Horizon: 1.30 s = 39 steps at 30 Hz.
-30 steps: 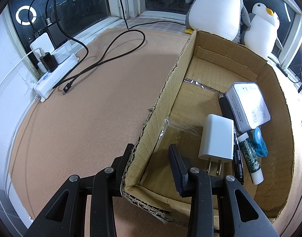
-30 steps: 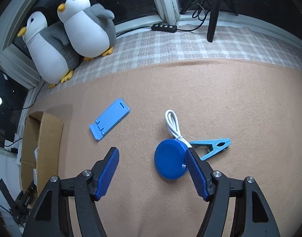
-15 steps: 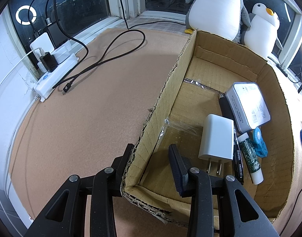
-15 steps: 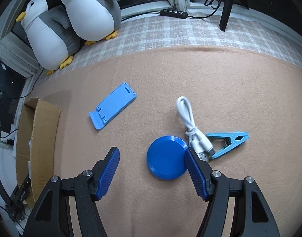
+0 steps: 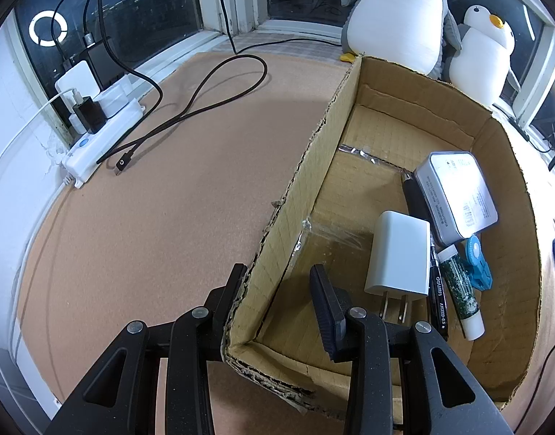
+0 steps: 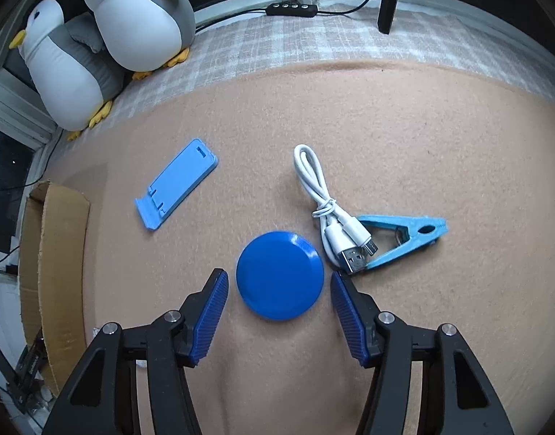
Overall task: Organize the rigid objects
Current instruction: 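Move the right gripper to the round blue lid and grasp it, then carry the round blue lid into the box and release it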
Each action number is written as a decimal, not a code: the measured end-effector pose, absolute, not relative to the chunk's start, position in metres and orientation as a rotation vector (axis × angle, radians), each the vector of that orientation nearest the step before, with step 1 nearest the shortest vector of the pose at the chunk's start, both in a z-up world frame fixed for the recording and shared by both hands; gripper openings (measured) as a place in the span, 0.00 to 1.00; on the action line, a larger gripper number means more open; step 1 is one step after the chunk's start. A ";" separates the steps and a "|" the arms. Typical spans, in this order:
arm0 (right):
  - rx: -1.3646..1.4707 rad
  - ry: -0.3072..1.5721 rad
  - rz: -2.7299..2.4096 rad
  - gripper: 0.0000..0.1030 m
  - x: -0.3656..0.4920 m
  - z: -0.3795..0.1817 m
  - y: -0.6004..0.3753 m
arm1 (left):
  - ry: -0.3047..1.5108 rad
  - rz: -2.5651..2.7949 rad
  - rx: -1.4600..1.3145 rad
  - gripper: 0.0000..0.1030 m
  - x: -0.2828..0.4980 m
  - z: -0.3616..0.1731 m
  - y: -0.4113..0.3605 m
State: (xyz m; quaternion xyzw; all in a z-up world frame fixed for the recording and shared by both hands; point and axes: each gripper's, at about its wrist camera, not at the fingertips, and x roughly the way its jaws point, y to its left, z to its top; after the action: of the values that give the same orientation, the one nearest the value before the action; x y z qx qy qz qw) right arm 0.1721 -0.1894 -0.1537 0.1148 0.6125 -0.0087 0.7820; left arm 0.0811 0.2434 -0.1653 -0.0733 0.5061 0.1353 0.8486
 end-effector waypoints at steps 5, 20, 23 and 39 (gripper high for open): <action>0.190 1.323 -0.034 0.48 0.177 -0.153 -0.183 | 1.067 0.286 -0.155 0.37 0.082 -0.165 0.243; 0.044 1.310 -0.019 0.45 0.163 -0.150 -0.164 | 1.065 0.287 -0.156 0.37 0.082 -0.165 0.242; 0.058 1.288 0.004 0.45 0.156 -0.144 -0.159 | 1.066 0.287 -0.155 0.37 0.082 -0.165 0.242; 0.008 1.083 0.320 0.45 0.142 -0.069 -0.030 | 1.064 0.289 -0.159 0.37 0.084 -0.164 0.241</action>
State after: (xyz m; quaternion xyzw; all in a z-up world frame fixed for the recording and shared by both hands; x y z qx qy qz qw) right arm 0.1418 -0.0302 -0.0687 0.0039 0.5134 0.1515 0.8447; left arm 0.0842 0.2409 -0.1639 -0.0756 0.5048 0.1369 0.8489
